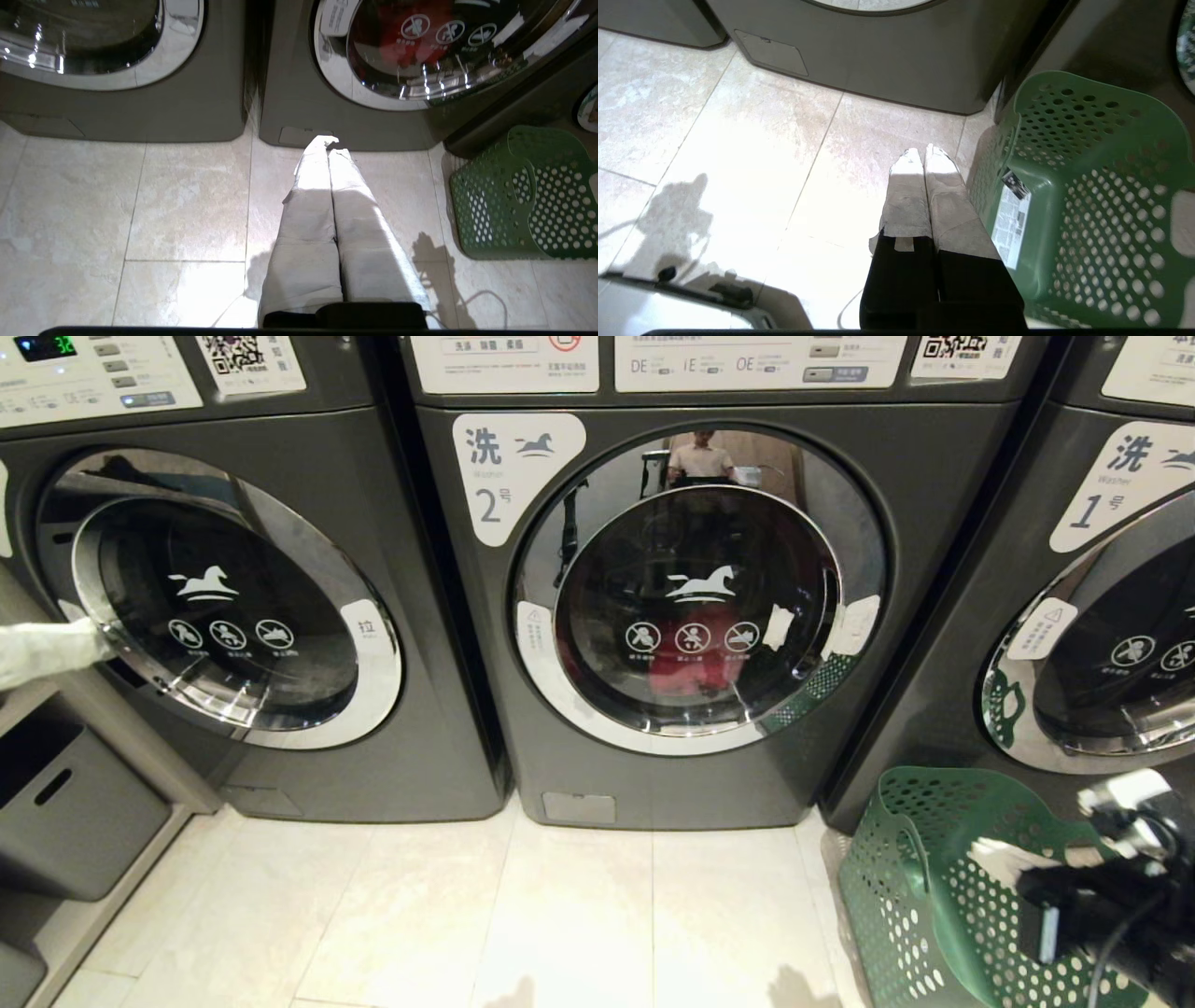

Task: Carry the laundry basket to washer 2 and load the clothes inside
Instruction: Press the washing machine switch

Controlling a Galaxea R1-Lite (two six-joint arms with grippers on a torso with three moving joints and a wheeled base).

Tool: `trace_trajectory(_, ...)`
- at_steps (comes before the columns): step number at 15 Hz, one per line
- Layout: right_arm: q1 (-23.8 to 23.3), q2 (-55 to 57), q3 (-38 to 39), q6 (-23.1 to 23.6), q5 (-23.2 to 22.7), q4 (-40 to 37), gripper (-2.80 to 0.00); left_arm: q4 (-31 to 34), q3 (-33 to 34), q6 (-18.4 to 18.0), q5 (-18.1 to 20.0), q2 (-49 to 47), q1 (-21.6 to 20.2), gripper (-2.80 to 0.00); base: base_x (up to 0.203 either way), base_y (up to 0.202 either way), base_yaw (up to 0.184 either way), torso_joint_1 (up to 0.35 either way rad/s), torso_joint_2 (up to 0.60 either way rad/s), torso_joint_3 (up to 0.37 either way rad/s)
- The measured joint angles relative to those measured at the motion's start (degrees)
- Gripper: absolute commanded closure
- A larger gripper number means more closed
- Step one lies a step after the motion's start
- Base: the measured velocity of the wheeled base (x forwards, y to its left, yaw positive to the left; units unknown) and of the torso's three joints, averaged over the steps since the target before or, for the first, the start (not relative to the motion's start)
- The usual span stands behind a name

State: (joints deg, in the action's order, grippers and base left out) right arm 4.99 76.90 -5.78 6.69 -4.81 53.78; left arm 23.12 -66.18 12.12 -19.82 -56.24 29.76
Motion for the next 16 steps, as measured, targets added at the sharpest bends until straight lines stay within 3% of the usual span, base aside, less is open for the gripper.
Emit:
trace_trajectory(2, 0.4, -14.4, 3.1, 0.3, 0.2, -9.7, 0.00, 0.2, 5.6, 0.0, 2.4, 3.7, 0.0, 0.00, 0.000, 0.000, 0.000, 0.000, 0.00, 0.000)
trace_trajectory(7, 0.9, -50.0, 3.7, -0.8, 3.5, -42.7, 0.00, 0.9, 18.1, 0.6, 5.7, 10.3, 0.1, 0.00, 0.000, 0.000, 0.000, 0.000, 0.00, 0.000)
trace_trajectory(9, 1.2, -56.6, 3.4, -1.9, 4.8, -54.9, 0.00, 5.2, 22.5, 3.2, 5.9, 11.5, 0.0, 0.00, 0.000, 0.000, 0.000, 0.000, 0.00, 0.000)
trace_trajectory(10, 1.2, -58.1, 3.3, -2.1, 4.9, -58.5, 0.00, 8.5, 23.2, 6.3, 5.5, 11.6, -0.4, 0.00, 0.000, 0.000, 0.000, 0.000, 0.00, 0.000)
trace_trajectory(12, 1.4, -60.0, 3.2, -2.3, 5.3, -59.8, 0.00, 15.0, 24.0, 15.8, 2.2, 11.2, -2.2, 0.00, 0.000, 0.000, 0.000, 0.000, 0.00, 0.000)
trace_trajectory(14, 1.3, -60.9, 3.2, -2.4, 5.1, -59.9, 0.00, 20.2, 25.1, 23.7, -4.4, 11.8, -3.4, 0.00, 0.000, 0.000, 0.000, 0.000, 0.00, 0.000)
trace_trajectory(16, 1.4, -61.2, 3.2, -2.2, 4.9, -59.9, 0.00, 24.5, 26.8, 25.3, -11.2, 15.1, -3.9, 0.00, 0.000, 0.000, 0.000, 0.000, 0.00, 0.000)
